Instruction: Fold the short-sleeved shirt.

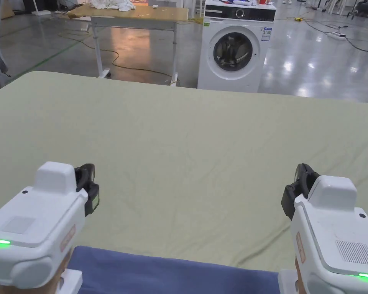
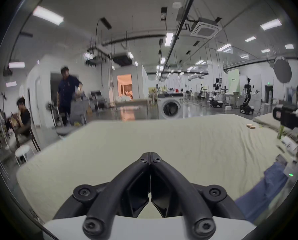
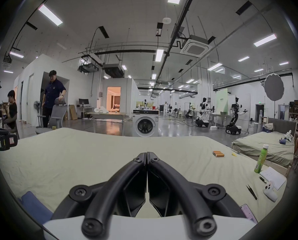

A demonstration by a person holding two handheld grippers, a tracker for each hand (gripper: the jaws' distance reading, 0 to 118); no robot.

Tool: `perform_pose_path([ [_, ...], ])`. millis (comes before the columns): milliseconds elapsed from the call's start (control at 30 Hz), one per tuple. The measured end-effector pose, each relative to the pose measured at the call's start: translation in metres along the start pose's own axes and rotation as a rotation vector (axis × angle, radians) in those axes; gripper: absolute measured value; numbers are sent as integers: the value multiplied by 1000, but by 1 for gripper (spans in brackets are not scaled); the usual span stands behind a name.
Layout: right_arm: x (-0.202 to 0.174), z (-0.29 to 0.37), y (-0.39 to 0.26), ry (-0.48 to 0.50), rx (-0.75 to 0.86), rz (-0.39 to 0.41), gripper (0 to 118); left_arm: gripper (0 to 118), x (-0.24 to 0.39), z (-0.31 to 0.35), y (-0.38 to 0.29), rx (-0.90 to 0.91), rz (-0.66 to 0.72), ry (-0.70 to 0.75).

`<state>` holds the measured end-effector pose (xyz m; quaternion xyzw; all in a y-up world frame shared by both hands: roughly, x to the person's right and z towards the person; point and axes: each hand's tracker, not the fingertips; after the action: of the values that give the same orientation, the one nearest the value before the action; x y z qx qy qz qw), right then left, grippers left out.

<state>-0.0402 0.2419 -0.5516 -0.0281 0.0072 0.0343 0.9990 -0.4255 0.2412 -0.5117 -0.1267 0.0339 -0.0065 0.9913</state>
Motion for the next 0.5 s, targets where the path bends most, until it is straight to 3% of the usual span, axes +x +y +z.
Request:
perform_pose_path([
  [133,0,-4,-5,29,-54,13,0,0,-60,-5,-18,-239,111,-197],
  [300,0,-8,-17,48,-100,8,0,4,-112,-15,-51,-493,218,-242],
  [367,-1,-9,-21,54,-121,17,0,16,-133,-21,-65,-570,337,-312],
  [500,-2,-12,-27,67,-159,11,0,74,-160,-33,-93,-661,579,-403],
])
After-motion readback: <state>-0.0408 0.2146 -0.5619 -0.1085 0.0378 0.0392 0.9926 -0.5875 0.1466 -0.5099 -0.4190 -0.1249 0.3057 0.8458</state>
